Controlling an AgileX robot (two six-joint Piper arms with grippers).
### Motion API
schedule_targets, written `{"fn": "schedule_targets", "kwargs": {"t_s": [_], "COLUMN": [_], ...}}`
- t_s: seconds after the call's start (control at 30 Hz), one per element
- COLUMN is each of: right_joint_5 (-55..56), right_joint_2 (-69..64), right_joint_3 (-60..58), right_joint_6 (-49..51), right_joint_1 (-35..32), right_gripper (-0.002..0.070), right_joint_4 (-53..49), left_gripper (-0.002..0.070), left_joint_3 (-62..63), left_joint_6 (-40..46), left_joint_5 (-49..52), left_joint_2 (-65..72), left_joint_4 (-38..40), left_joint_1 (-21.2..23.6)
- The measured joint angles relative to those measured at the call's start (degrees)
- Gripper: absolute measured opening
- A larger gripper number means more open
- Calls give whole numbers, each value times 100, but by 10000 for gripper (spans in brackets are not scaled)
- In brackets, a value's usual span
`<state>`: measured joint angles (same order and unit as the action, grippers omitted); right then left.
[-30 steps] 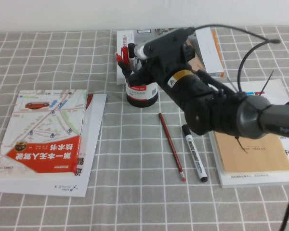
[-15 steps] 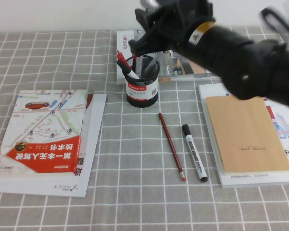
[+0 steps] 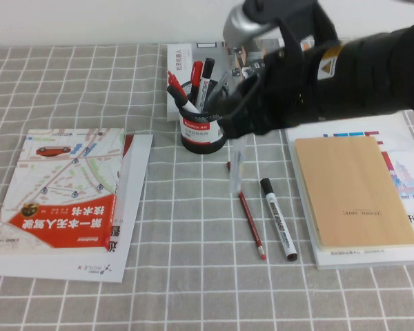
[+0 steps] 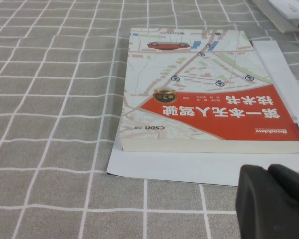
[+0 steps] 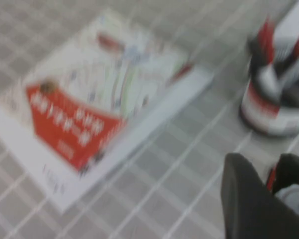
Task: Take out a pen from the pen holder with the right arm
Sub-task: 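Take a marker out of the pen holder and lay it on the table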
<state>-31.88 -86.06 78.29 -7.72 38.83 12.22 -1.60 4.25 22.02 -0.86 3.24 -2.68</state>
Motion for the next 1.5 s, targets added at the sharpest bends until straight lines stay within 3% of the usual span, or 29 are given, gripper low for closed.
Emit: {"fn": "schedule_targets", "kwargs": {"t_s": [0.43, 0.87, 1.5], "right_joint_5": [-1983, -2216, -1914], "right_joint_2": [-1423, -2744, -3539], "right_joint_3": [1026, 1673, 2202], "right_joint_6": [470, 470, 448], "right_joint_1": [-163, -560, -617], "right_gripper": [83, 83, 82], "right_joint_4": [41, 448, 663], "left_gripper": [-4, -4, -4], "left_joint_3": [0, 0, 0], "left_joint_6": [0, 0, 0], "left_joint_5": [0, 0, 0], "left_joint_2": [0, 0, 0], "left_joint_4": [0, 0, 0], "left_joint_1": [0, 0, 0]}}
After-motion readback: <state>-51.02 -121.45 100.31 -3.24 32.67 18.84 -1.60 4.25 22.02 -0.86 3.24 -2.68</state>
